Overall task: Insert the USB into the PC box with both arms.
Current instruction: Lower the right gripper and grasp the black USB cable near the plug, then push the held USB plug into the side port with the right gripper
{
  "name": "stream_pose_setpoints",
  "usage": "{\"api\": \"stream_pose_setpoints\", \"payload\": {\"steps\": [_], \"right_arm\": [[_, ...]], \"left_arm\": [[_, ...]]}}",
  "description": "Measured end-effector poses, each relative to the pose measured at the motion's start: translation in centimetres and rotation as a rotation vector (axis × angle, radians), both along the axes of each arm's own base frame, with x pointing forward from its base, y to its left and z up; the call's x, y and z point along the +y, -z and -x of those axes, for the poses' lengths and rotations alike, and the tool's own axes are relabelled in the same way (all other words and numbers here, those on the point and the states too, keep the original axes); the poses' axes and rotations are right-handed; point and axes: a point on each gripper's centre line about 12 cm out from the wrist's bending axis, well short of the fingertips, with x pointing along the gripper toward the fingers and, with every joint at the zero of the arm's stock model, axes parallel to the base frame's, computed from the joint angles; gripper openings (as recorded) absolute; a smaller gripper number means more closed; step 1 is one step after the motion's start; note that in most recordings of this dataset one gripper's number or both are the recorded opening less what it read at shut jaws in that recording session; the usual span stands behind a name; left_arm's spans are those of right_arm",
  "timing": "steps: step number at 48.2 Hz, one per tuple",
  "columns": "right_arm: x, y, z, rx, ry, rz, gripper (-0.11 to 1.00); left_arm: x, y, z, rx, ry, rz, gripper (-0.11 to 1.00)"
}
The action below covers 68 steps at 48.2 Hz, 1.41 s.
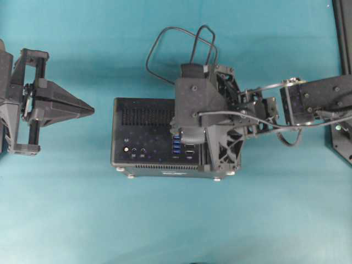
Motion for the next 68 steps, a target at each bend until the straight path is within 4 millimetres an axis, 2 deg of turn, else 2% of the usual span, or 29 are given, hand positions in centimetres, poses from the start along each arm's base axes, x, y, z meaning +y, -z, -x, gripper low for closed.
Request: {"api": "stream_pose_setpoints", "payload": {"steps": [22,68], "right_arm": [[0.6,0.5,0.1,0.018,-0.01,-0.002,0.12],[0.8,1.1,0.1,0.063,-0.006,0.008,0.12]], "left_arm": [[0.0,0.0,0.0,0.0,-0.001,0.003,0.0],[0.0,0.1,-0.1,0.003,-0.001,0.004,0.0]]}}
